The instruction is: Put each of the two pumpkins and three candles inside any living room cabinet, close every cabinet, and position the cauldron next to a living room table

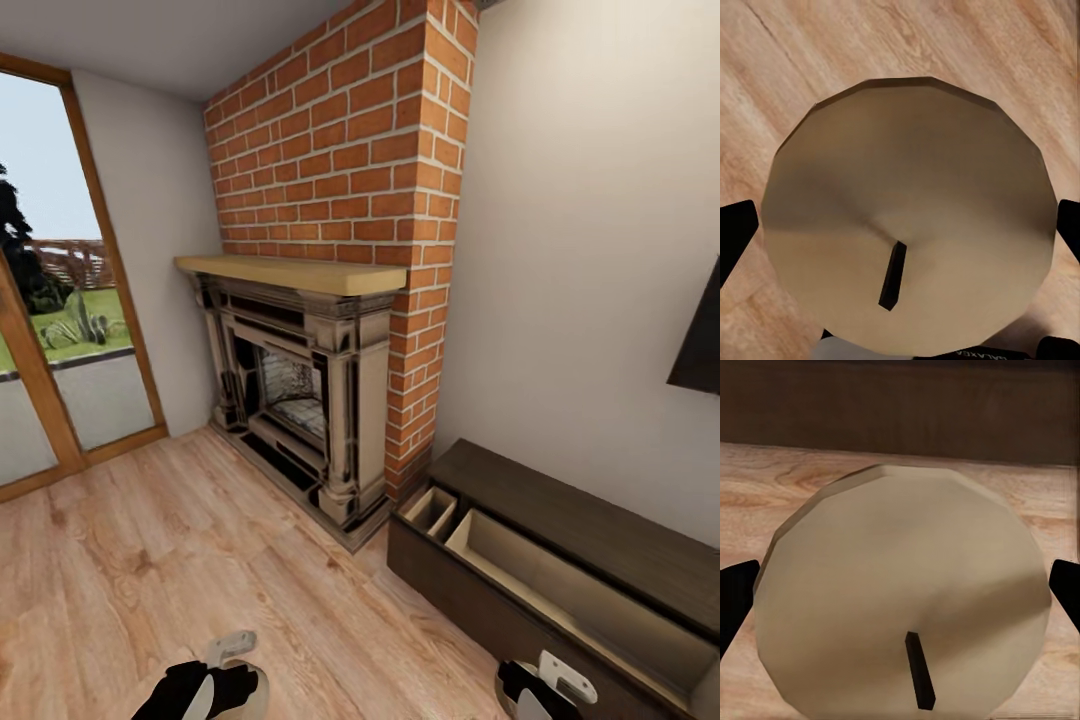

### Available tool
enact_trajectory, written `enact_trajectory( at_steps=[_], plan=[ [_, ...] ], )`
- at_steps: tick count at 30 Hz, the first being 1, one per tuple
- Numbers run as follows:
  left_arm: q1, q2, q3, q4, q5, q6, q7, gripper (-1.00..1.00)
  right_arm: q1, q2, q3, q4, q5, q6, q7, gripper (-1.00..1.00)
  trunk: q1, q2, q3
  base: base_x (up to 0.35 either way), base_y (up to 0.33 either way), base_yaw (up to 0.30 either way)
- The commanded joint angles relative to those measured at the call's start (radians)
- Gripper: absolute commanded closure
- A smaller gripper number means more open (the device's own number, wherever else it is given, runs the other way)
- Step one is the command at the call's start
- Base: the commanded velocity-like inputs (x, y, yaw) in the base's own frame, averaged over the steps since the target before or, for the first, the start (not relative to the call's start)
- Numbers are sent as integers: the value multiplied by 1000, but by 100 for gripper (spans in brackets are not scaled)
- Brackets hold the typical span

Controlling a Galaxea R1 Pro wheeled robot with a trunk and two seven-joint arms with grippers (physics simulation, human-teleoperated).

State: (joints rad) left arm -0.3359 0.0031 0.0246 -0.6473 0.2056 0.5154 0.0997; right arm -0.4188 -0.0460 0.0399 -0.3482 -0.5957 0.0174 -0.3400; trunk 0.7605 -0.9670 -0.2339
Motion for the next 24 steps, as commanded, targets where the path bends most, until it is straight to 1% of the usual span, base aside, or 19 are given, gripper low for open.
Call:
enact_trajectory(
  at_steps=[1,8,24],
  plan=[
    [0,0,0,0,0,0,0,100,0,0,0,0,0,0,1,100,0,0,0,0,176,-277],
    [0,0,0,0,0,0,0,100,0,1,0,0,0,0,1,100,0,0,0,0,109,-277],
    [0,0,0,0,0,0,0,100,0,2,0,0,0,0,1,100,0,0,0,0,4,-277]
  ],
)
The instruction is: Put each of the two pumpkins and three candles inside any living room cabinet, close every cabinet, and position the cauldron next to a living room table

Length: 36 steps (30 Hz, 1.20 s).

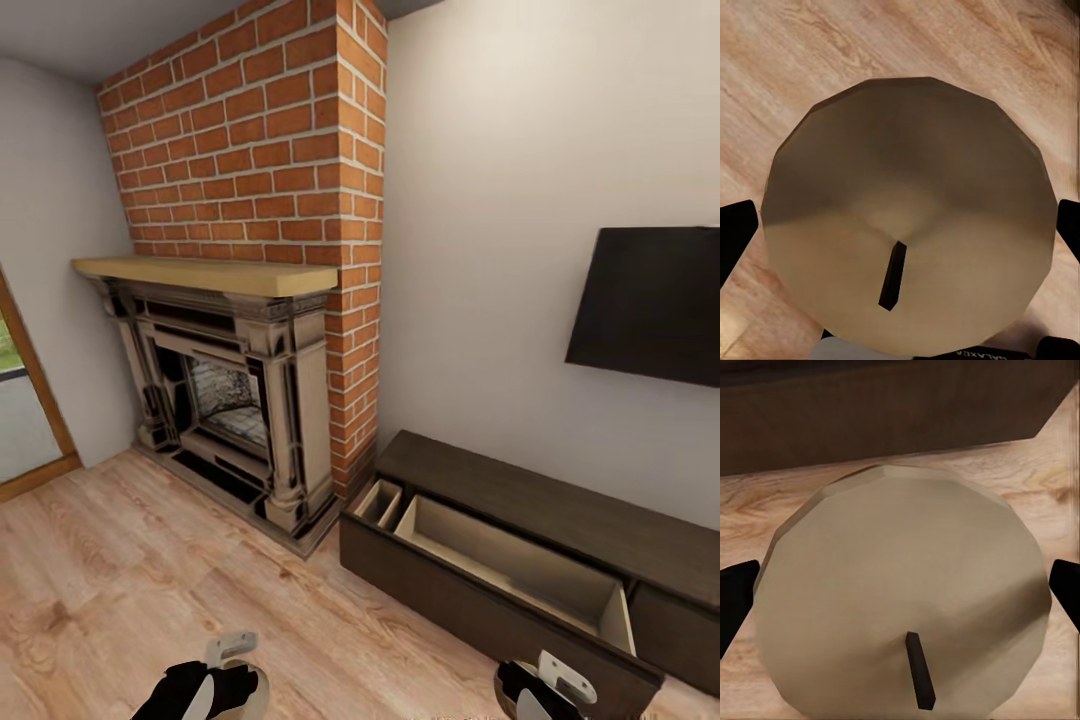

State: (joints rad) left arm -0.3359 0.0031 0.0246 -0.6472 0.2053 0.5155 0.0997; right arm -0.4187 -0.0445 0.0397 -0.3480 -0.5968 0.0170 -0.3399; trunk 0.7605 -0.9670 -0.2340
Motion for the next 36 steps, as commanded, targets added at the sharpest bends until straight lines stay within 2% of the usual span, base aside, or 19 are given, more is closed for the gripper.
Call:
enact_trajectory(
  at_steps=[1,11,36],
  plan=[
    [0,0,0,0,0,0,0,100,0,0,0,0,1,0,1,100,0,0,0,0,19,-277],
    [0,0,0,0,0,0,0,100,0,0,0,0,1,0,1,100,0,0,0,0,97,-277],
    [0,0,0,0,1,0,0,100,0,-1,0,-1,0,0,1,100,0,0,0,0,12,-277]
  ],
)
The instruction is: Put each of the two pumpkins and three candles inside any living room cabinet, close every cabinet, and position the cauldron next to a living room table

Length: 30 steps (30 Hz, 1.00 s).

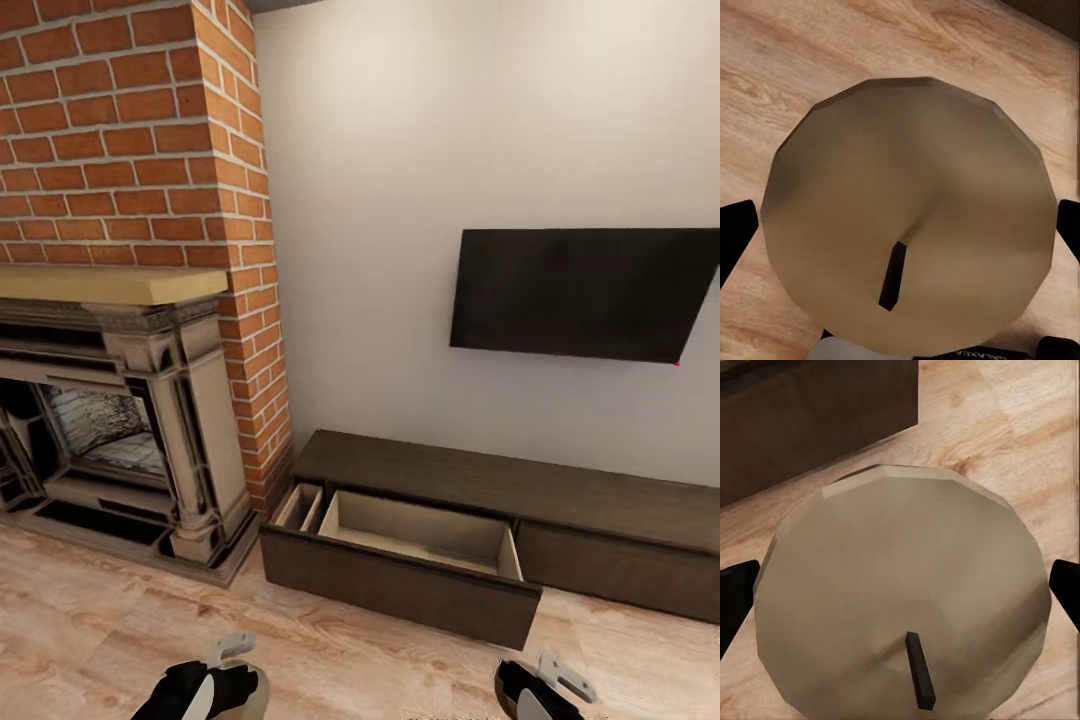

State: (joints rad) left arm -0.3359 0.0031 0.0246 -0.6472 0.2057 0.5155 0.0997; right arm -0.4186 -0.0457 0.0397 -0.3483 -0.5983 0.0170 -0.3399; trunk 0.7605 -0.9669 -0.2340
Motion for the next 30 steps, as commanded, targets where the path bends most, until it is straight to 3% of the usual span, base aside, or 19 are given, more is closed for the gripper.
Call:
enact_trajectory(
  at_steps=[1,22,30],
  plan=[
    [0,0,0,0,0,0,0,100,0,0,0,0,2,0,1,100,0,0,0,0,3,-277],
    [0,0,0,0,0,0,0,100,0,1,0,-1,2,-3,1,100,0,0,0,26,138,-276],
    [0,0,0,0,0,0,0,100,0,1,7,0,16,-15,2,100,0,0,-2,141,150,-73]
  ],
)
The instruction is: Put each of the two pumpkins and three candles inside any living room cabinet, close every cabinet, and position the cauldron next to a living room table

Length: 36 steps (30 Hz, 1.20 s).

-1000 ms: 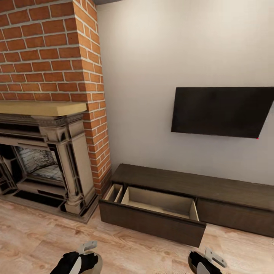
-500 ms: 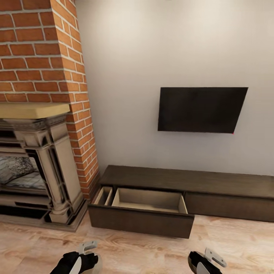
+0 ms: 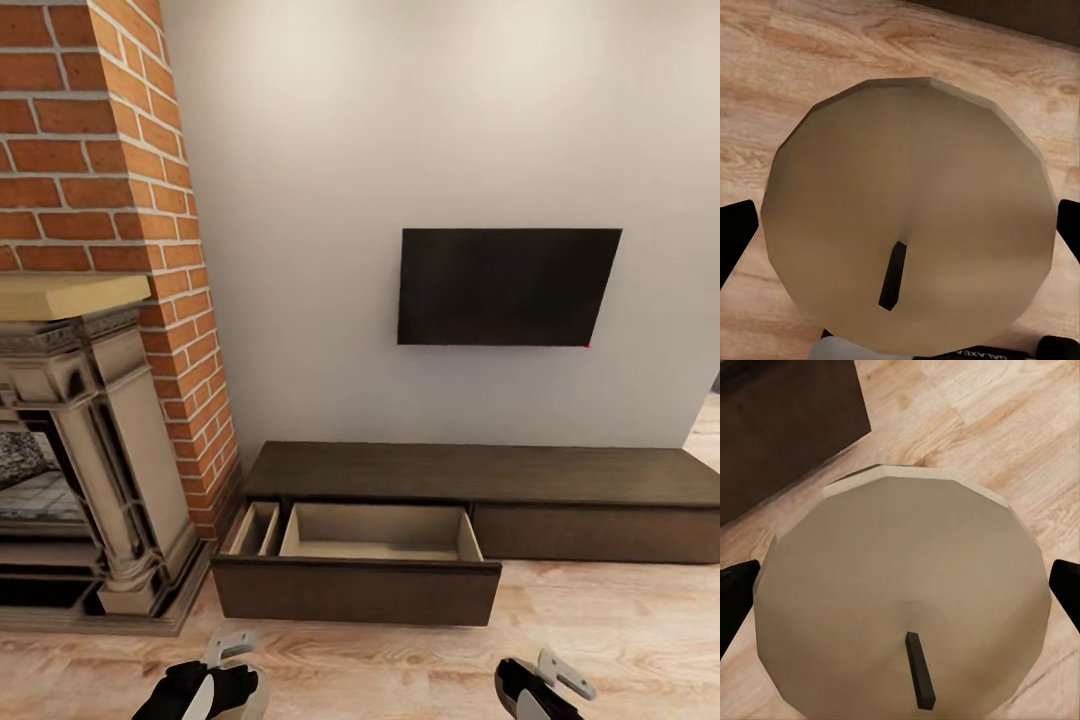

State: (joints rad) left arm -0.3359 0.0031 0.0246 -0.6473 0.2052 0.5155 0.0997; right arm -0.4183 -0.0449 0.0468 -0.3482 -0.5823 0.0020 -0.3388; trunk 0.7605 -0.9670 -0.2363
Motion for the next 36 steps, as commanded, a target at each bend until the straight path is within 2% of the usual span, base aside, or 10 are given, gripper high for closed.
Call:
enact_trajectory(
  at_steps=[1,6,21,23,25,28,29,30,33,36],
  plan=[
    [0,0,0,0,0,0,0,100,0,1,1,6,1,-6,1,100,0,0,0,68,53,-4],
    [0,0,0,0,0,0,0,100,0,1,6,48,3,-20,6,100,0,0,0,17,13,-1],
    [0,1,-1,-16,2,5,-6,100,0,4,10,49,3,-30,8,100,0,0,0,0,0,0],
    [0,1,-1,-35,3,19,-8,100,0,7,12,45,3,-25,4,100,0,0,0,0,0,0],
    [0,3,-1,-76,4,76,-10,100,0,20,15,34,4,-8,2,100,0,0,0,0,0,0],
    [0,5,2,-157,6,221,-12,100,0,39,35,8,8,84,0,100,0,0,0,0,0,0],
    [0,5,5,-208,8,299,-13,100,-4,50,58,-24,10,186,-3,100,0,0,0,0,0,0],
    [0,5,6,-225,9,320,-13,100,-5,54,65,-44,11,224,-5,100,0,0,0,0,0,0],
    [0,-7,3,-365,11,432,-11,100,-12,91,85,-231,13,450,-61,100,0,0,0,0,0,0],
    [-1,-42,0,-518,11,505,-8,100,-14,123,91,-427,4,614,-189,100,0,0,0,0,0,0]
  ],
)
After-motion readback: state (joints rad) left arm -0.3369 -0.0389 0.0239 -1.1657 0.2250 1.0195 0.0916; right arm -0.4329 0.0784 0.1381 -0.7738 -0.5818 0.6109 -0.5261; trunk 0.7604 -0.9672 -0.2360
